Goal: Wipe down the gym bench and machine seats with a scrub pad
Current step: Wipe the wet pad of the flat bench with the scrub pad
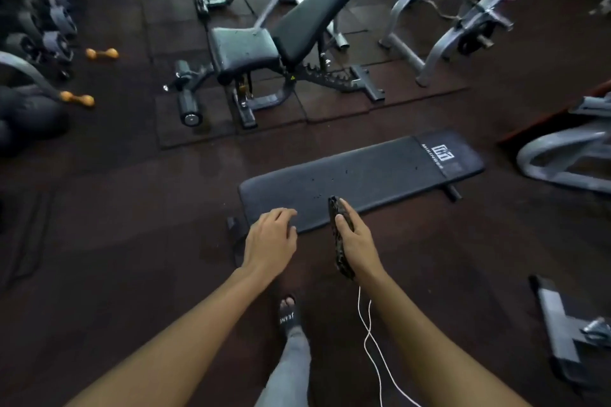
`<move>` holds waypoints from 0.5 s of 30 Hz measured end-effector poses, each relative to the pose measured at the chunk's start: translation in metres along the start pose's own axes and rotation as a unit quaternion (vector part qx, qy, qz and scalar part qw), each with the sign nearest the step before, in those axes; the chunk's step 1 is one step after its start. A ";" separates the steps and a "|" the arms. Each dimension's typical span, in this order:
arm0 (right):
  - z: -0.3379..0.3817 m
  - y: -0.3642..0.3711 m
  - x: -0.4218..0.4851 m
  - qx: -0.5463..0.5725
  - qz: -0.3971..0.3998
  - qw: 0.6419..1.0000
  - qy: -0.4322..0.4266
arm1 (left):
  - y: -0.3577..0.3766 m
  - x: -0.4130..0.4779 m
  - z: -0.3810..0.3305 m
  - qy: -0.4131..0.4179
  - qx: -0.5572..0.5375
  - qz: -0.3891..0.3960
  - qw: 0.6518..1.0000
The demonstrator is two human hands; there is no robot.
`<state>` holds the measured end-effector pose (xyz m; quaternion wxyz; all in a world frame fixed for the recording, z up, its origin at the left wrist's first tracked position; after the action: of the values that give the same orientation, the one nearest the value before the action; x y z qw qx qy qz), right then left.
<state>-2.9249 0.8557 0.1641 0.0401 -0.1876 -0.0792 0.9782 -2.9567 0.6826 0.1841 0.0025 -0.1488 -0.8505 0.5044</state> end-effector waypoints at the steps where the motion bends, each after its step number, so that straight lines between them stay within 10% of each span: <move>1: -0.002 0.001 0.028 -0.012 0.009 1.000 0.003 | 0.007 0.024 0.008 -0.006 -0.001 0.001 1.000; 15: -0.205 0.037 0.313 -0.289 0.136 0.948 0.014 | 0.241 0.212 0.182 -0.185 -0.044 0.046 0.981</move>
<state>-3.1406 0.8817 -0.1430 -0.1482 -0.2134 -0.3316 0.9069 -3.1269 0.6889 -0.1430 -0.1844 -0.0916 -0.8500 0.4849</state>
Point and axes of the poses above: each hand's wrist, its own x-axis towards the middle knuckle, its own y-axis out of the palm, z = x × y, the point moved 8 cm from there along x, towards the middle knuckle, and after that the axes turned 8 degrees about z, right-handed, at the moved point
